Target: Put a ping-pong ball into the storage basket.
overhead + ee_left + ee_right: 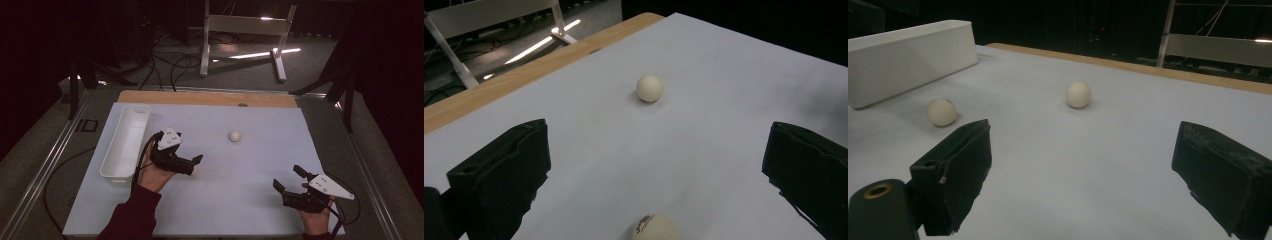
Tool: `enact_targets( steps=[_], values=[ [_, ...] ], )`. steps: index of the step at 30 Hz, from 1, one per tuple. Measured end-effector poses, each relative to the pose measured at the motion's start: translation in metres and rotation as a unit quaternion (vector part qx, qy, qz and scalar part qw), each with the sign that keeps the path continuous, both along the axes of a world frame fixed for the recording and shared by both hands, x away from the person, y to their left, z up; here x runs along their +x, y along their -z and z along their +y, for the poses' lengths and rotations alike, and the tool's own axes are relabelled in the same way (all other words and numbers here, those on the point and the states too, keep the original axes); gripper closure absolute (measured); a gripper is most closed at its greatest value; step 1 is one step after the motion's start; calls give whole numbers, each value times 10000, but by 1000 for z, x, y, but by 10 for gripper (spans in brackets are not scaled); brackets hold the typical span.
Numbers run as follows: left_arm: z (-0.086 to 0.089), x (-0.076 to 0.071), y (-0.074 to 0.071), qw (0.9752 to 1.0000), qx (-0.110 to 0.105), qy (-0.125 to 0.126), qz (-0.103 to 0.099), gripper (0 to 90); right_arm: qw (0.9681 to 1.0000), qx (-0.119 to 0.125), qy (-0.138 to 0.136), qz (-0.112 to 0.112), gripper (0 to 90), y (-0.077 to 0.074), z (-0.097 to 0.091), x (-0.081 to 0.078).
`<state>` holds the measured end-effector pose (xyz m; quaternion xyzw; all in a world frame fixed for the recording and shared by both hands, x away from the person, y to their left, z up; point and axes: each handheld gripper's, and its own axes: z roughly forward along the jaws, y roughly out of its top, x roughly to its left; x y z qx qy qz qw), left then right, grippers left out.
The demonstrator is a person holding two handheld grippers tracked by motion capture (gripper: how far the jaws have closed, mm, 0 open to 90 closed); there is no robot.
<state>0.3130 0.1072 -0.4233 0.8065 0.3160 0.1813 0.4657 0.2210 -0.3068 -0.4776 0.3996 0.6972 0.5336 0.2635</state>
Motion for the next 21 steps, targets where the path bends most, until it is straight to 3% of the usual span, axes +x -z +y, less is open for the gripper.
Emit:
enact_targets(
  steps=[21],
  values=[
    [-14,25,-7,9998,-151,43,74,0,10000,17,-9,-16,88,-1,0,-1]
  ],
)
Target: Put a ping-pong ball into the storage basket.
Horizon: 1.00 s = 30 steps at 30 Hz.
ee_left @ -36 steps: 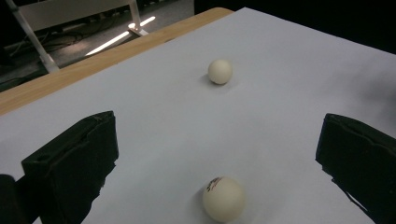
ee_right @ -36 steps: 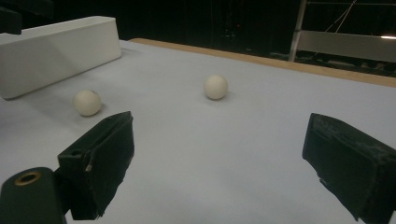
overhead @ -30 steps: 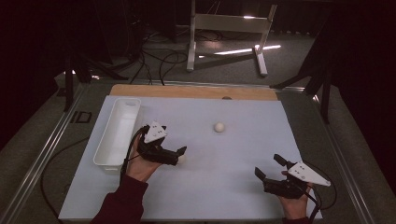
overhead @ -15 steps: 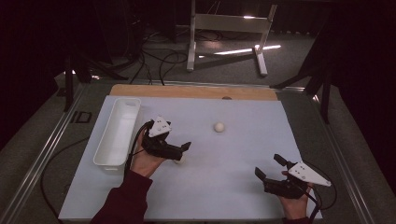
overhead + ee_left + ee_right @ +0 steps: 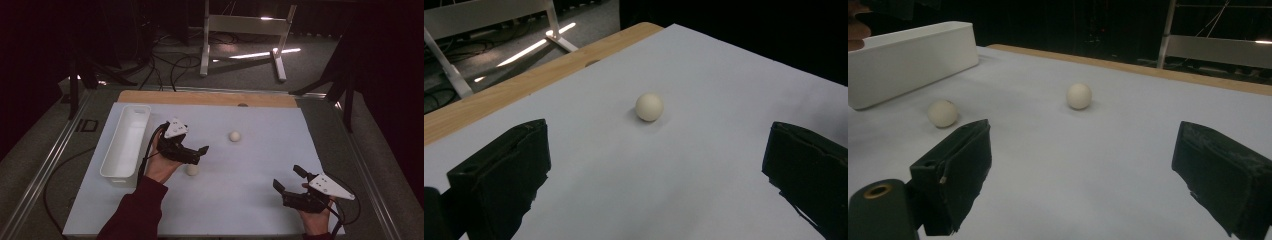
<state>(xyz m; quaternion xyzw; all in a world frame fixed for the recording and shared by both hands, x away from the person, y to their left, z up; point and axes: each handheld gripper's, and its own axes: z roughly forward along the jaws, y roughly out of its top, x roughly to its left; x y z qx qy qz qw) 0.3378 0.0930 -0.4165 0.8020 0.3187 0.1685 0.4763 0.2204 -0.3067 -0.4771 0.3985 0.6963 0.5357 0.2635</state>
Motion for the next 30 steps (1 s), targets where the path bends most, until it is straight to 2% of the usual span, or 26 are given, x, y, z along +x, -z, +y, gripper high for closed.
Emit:
enact_targets(
  steps=[13,19,25,30],
  values=[
    [-9,17,-1,9999,-45,12,100,0,10000,16,-10,3,88,0,0,0],
    [-16,24,-3,10000,6,29,90,0,10000,12,-18,-1,88,0,0,0],
    [-23,31,-6,10000,-32,26,61,0,10000,23,-9,-6,88,0,0,0],
    [-33,36,-7,9999,80,57,63,0,10000,18,-27,8,88,0,1,0]
  ],
)
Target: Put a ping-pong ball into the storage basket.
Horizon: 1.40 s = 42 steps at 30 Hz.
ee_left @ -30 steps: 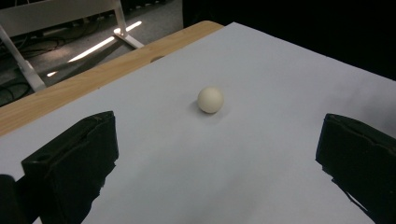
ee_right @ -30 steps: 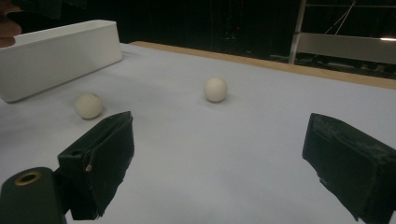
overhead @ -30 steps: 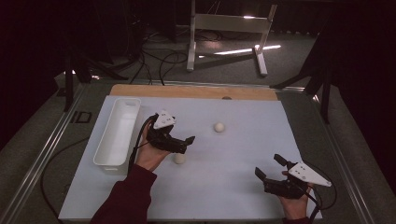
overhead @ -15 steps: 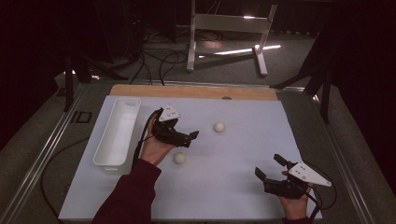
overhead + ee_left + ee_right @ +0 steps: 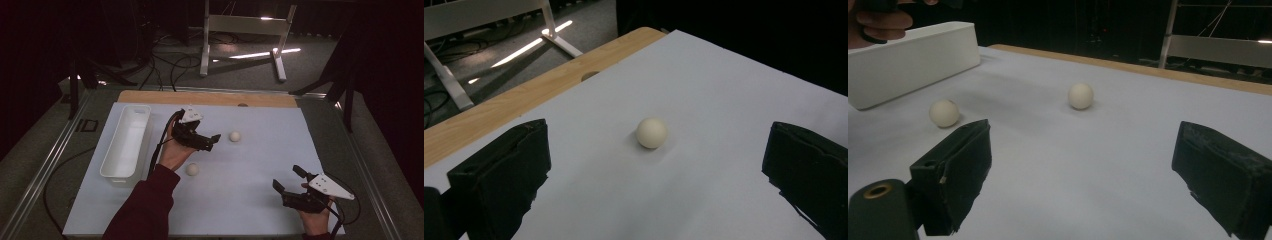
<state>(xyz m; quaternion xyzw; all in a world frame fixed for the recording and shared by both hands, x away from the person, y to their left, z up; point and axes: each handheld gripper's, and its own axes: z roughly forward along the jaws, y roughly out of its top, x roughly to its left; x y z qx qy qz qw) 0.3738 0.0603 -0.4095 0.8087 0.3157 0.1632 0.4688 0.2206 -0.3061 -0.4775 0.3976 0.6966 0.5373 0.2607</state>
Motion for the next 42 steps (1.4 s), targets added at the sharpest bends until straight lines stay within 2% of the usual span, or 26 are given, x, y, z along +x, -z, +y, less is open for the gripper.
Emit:
enact_targets(
  steps=[10,19,28,33,40,42],
  values=[
    [-24,10,0,9993,361,104,8,0,10000,3,-4,0,89,0,-1,0],
    [-39,20,3,9985,518,147,108,0,10000,-4,-17,2,88,0,-1,1],
    [-44,30,9,9982,549,88,212,0,10000,1,-22,9,88,0,0,1],
    [-52,35,9,9978,608,128,250,0,10000,11,-14,4,89,0,0,1],
    [-61,40,13,9968,744,118,271,0,10000,-3,-37,-12,89,0,1,1],
    [-65,44,18,9961,821,118,301,0,10000,-7,-39,-15,88,0,1,1]
  ],
)
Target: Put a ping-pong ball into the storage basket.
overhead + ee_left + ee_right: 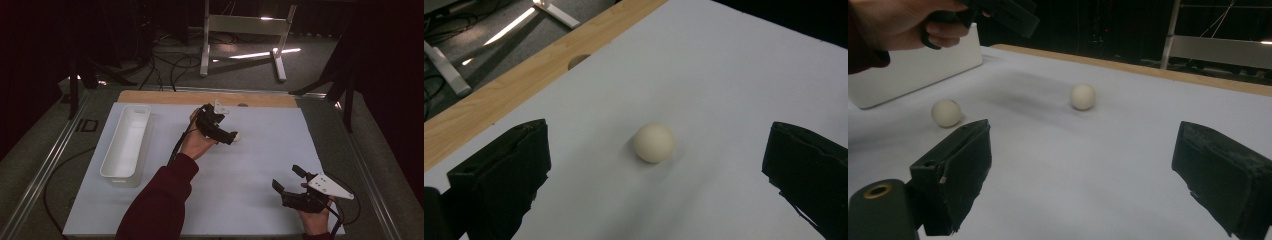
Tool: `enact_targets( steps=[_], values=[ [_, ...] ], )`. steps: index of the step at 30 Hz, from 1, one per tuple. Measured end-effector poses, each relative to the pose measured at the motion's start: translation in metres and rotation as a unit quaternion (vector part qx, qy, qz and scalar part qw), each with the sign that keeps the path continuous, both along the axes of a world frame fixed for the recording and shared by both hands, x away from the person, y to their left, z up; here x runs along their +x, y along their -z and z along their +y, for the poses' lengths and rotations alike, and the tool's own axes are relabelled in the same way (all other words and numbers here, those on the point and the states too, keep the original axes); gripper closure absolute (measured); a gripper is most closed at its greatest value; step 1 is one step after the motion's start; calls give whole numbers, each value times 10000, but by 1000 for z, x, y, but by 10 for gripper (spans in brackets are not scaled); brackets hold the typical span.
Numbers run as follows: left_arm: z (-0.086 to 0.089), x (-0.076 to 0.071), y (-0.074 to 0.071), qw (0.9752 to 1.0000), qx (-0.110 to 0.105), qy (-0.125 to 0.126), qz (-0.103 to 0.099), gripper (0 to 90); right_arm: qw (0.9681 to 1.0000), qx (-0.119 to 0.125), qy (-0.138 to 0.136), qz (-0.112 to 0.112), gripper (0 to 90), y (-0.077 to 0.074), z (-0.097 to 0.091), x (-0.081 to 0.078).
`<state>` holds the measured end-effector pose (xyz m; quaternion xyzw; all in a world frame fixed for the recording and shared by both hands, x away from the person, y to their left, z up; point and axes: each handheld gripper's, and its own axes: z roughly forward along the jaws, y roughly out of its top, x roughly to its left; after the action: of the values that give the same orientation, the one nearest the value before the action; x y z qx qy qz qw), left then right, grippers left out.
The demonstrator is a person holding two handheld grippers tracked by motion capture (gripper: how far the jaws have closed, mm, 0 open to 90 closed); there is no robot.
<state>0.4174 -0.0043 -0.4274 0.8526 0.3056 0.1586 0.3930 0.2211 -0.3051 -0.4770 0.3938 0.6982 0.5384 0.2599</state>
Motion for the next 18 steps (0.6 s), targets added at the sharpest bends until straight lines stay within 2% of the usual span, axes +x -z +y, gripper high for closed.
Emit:
enact_targets(
  steps=[4,5,8,18],
  values=[
    [-2,2,4,10000,77,-11,48,0,10000,-4,-9,6,89,0,1,0],
    [-5,7,11,9997,128,-46,182,0,10000,-10,-13,4,88,0,1,0],
    [-8,10,15,9996,135,-74,246,0,10000,-7,-21,-10,88,-1,1,0],
    [-16,18,27,9991,168,-144,359,0,10000,-9,-49,-17,88,-1,3,0]
  ],
)
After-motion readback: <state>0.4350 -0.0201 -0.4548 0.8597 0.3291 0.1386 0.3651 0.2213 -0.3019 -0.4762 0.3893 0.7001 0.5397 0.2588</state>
